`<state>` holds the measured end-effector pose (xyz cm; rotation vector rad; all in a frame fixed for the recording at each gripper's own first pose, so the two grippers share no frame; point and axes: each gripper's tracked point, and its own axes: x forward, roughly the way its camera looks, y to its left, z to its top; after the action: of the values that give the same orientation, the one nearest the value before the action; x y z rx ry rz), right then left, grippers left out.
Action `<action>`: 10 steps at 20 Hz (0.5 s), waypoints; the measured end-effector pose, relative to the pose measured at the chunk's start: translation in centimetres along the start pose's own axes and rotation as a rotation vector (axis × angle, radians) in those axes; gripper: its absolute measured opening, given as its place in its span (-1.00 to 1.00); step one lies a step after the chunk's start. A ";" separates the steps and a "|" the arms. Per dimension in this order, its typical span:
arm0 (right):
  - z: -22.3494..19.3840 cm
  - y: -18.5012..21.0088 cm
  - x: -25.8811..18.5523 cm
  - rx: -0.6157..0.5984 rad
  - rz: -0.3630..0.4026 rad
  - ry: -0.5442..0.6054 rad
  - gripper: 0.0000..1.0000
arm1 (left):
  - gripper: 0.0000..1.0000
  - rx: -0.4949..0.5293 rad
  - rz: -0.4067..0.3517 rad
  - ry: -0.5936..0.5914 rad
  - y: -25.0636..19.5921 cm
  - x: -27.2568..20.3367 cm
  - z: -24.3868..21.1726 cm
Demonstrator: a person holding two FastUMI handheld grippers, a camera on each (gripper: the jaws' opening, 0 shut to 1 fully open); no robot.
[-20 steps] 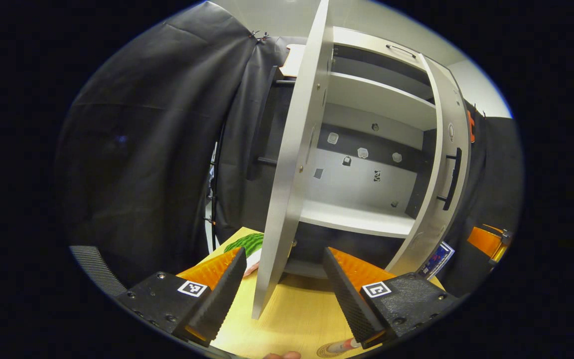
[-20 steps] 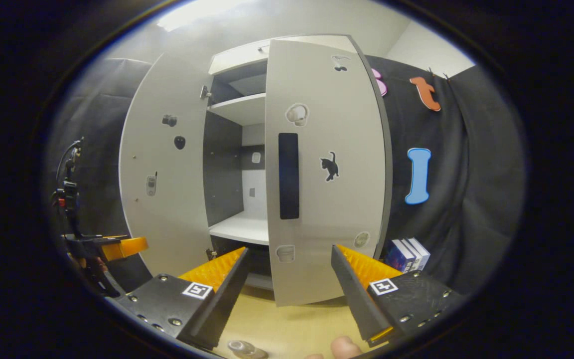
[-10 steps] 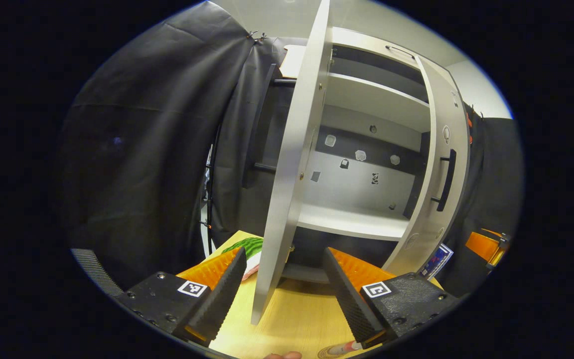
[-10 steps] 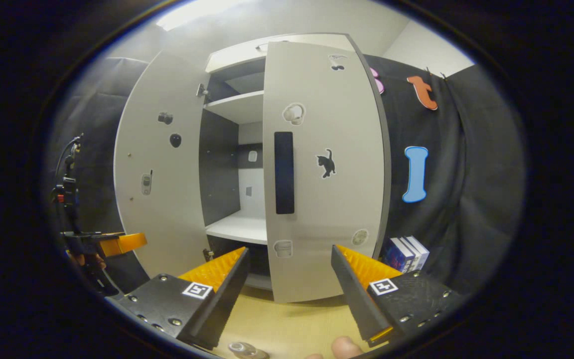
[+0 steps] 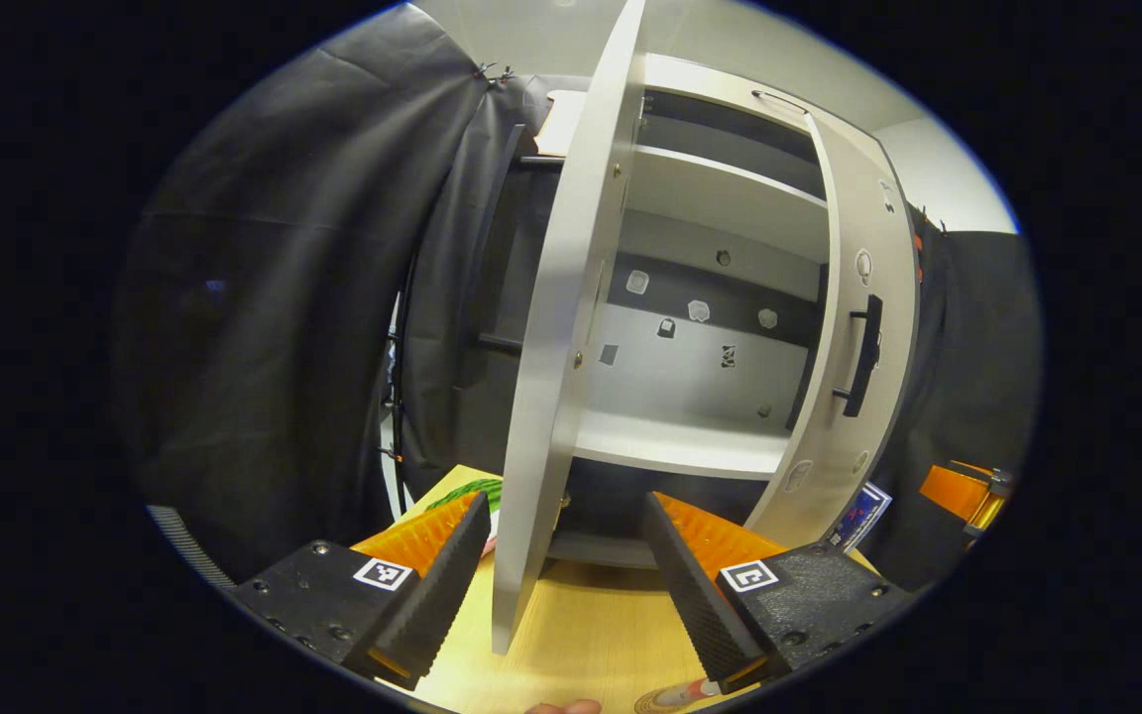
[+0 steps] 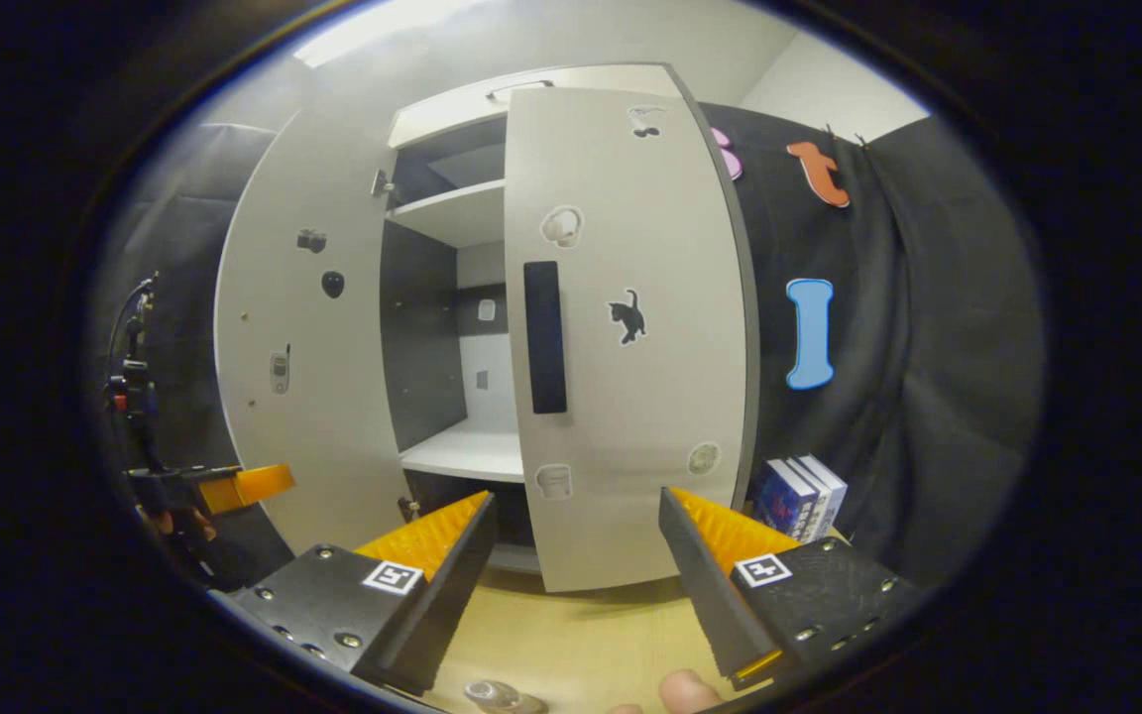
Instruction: Grasp the bottle in the cabinet with the left hand and place it on the coaster, then close the right door with the right hand and the left door with the left hand.
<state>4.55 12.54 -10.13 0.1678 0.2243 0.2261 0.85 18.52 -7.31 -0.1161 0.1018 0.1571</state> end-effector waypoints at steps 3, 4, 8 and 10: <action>-0.5 -0.2 -0.1 0.013 -0.013 0.013 0.97 | 0.94 -0.006 -0.019 0.006 -0.4 0.4 -0.2; -0.5 -0.4 -0.1 0.016 -0.018 0.016 0.97 | 0.94 -0.008 -0.023 0.008 -0.5 0.5 -0.3; -0.4 -0.8 -0.4 0.021 -0.024 0.017 0.97 | 0.94 -0.006 -0.019 0.002 -0.6 0.9 -0.2; -0.6 -0.6 -0.3 0.025 -0.018 0.028 0.87 | 0.94 0.006 -0.025 0.005 -0.7 0.8 -0.3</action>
<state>4.22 11.99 -10.71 0.1869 0.2568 0.2081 1.73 17.94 -7.63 -0.1115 0.1061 0.1315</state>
